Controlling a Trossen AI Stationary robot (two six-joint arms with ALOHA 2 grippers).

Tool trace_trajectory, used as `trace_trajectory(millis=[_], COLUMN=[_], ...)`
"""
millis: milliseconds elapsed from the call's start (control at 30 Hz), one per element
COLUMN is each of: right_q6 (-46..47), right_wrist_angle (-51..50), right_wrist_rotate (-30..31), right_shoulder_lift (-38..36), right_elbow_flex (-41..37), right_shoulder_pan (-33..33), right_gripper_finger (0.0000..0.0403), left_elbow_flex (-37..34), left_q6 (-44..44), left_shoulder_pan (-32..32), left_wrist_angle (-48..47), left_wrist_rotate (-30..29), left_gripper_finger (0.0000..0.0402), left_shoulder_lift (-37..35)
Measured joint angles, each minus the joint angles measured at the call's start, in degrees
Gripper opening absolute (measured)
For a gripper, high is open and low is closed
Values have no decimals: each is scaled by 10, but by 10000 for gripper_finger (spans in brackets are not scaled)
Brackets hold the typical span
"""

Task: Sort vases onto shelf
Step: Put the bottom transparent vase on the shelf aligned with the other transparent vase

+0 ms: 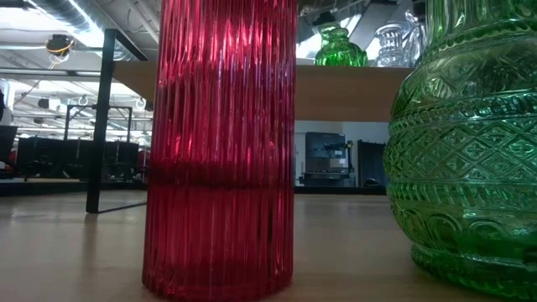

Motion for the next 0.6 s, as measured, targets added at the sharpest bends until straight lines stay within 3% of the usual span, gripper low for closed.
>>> trace_trajectory(millis=[600], right_q6=[16], right_wrist_angle=[0], right_wrist_rotate=[11], right_shoulder_lift=[-28], right_elbow_flex=[4], right_shoulder_pan=[0], right_gripper_finger=[44], left_elbow_flex=[0], left_q6=[0], left_shoulder_pan=[0], left_wrist_angle=[0], left_wrist_rotate=[0], left_gripper_finger=[121], left_shoulder_lift=[0])
